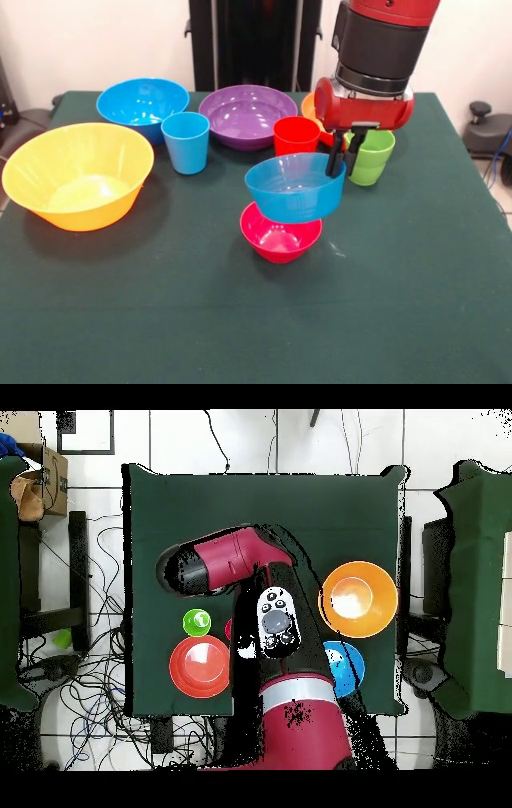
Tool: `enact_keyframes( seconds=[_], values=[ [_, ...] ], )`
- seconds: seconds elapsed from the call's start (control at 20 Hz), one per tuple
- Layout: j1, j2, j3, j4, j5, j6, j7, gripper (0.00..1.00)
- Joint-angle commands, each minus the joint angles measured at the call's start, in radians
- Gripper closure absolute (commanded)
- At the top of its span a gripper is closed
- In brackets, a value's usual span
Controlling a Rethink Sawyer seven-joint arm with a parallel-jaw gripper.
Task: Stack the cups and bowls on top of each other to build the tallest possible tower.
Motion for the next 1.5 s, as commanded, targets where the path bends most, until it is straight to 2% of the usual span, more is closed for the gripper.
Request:
enact_keyframes(
  seconds=[0.05,0.65,1.5],
  values=[
    [-0.018,0.078,0.093,0.032,-0.093,0.047,-0.22,1.0],
    [-0.041,0.12,0.095,0.016,-0.141,0.035,-0.228,1.0],
    [-0.046,0.11,0.105,0.035,-0.15,0.035,-0.219,1.0]
  ],
)
